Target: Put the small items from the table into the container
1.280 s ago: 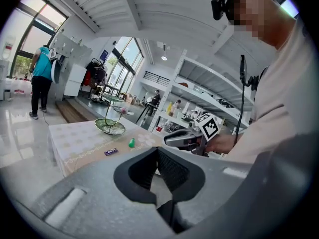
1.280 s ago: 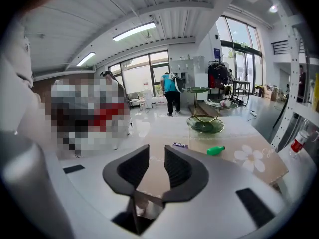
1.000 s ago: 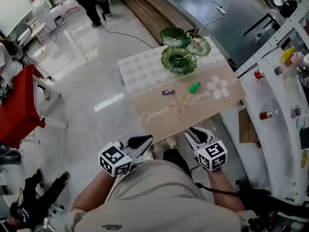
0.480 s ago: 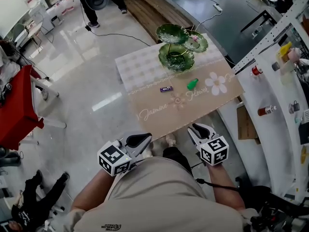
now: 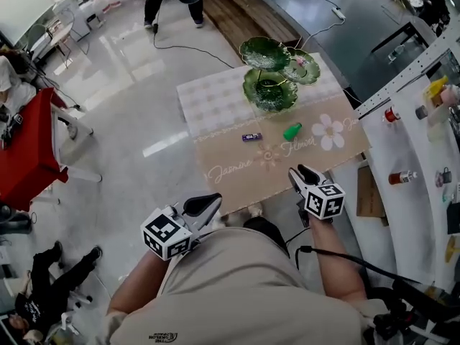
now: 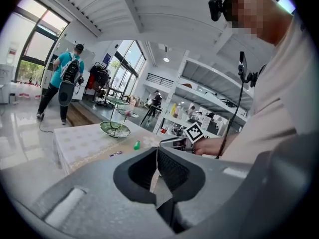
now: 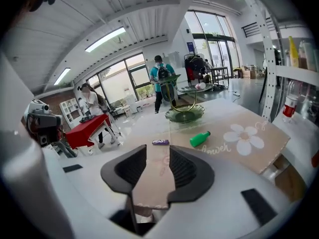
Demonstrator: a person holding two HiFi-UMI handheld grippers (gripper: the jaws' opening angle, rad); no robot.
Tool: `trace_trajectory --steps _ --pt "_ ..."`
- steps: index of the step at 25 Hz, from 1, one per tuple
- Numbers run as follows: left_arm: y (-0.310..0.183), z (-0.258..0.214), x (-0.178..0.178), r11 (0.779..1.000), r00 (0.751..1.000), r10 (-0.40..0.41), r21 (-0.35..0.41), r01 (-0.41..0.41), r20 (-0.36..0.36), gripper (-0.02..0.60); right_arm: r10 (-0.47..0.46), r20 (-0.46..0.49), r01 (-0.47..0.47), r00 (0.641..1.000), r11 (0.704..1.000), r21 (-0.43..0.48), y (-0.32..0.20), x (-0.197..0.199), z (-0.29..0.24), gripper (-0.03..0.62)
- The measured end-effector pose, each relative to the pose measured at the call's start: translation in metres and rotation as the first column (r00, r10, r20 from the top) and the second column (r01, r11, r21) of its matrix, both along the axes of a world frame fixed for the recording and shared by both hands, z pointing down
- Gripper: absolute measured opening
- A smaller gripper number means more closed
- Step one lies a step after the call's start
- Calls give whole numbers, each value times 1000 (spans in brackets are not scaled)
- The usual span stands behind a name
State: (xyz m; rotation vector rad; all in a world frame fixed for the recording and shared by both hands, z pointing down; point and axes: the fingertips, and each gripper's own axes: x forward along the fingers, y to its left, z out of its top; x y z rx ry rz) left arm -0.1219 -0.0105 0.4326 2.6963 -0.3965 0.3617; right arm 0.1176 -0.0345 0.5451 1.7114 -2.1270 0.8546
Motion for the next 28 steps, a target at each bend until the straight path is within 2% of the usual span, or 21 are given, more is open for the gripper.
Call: trace_trajectory --steps 5,10,19,24,28 --pt "-19 -1 15 999 999 -50 -5 50 17 8 47 41 -45 998 998 -49 -43 35 26 160" --pt "-39 -3 31 995 994 -102 -11 103 40 8 87 124 -72 988 990 -119 -88 62 58 190" --pt "-60 2 51 980 976 -194 -16 197 99 8 221 204 -174 954 958 -227 -149 99 115 245" --pt "-66 6 58 970 963 -235 -24 240 130 8 270 185 -222 945 944 -243 -167 113 129 256" --pt "-68 6 64 966 959 -251 -31 257 134 8 240 139 -196 961 943 -270 -174 117 139 256"
